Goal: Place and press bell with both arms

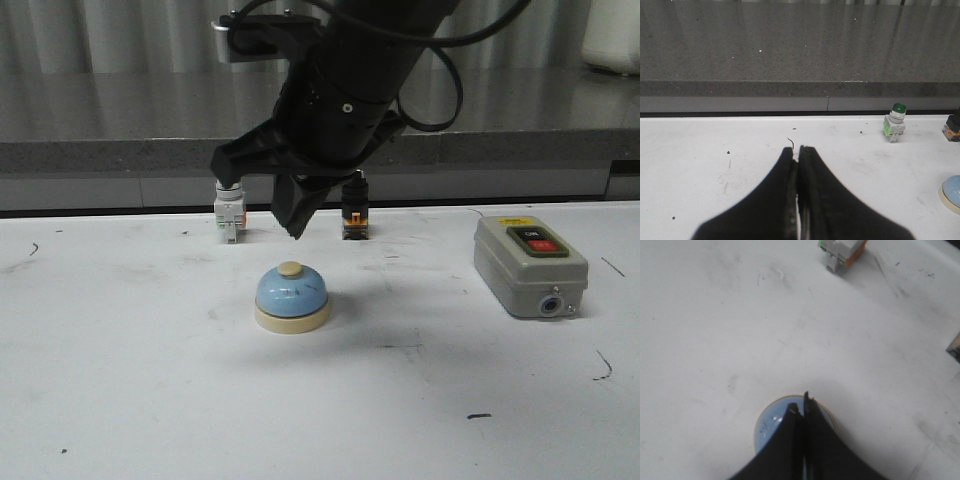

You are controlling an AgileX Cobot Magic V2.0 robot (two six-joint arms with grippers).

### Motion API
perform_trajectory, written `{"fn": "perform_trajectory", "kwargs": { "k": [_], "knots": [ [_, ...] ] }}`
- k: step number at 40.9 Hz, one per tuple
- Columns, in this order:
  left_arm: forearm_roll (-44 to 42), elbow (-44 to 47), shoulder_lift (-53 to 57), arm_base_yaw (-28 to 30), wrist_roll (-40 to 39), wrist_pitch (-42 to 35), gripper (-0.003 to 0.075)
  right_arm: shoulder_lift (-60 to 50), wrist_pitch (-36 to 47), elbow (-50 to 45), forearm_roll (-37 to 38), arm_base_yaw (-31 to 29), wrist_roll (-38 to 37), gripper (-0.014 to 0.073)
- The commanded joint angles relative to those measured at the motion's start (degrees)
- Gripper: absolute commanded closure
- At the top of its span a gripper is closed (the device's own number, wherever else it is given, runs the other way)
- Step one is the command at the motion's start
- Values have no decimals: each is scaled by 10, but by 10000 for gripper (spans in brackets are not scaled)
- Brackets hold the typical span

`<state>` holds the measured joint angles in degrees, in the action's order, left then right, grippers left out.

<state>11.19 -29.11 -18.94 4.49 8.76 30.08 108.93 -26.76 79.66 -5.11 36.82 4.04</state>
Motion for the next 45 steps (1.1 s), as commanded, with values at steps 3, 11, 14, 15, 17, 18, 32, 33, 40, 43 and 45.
{"fn": "perform_trajectory", "kwargs": {
  "k": [3, 11, 14, 15, 17, 18, 32, 33, 40, 43, 45],
  "knots": [
    [10, -16, -4, 1, -2, -48, 740, -18, 14, 23, -4, 0, 2, 655],
    [10, -16, -4, 1, -2, -48, 740, 3, 16, 23, -4, 0, 2, 655],
    [10, -16, -4, 1, -2, -48, 740, 10, 14, 23, -4, 0, 2, 655],
    [10, -16, -4, 1, -2, -48, 740, 12, 14, 23, -4, 0, 2, 655],
    [10, -16, -4, 1, -2, -48, 740, 12, 14, 23, -4, 0, 2, 655],
    [10, -16, -4, 1, -2, -48, 740, 11, 14, 23, -4, 0, 2, 655],
    [10, -16, -4, 1, -2, -49, 740, -84, 0, 23, -4, -11, 1, 655],
    [10, -16, -4, 1, -2, -49, 740, -93, -6, 23, -4, -15, 1, 655],
    [10, -16, -4, 1, -2, -49, 740, -160, -9, -21, -5, -67, -18, 655],
    [10, -16, -4, 1, -2, -49, 740, -203, -6, -61, -5, -97, -18, 655],
    [10, -16, -4, 1, -2, -49, 740, -237, -2, -89, -5, -117, -18, 655]
  ]
}}
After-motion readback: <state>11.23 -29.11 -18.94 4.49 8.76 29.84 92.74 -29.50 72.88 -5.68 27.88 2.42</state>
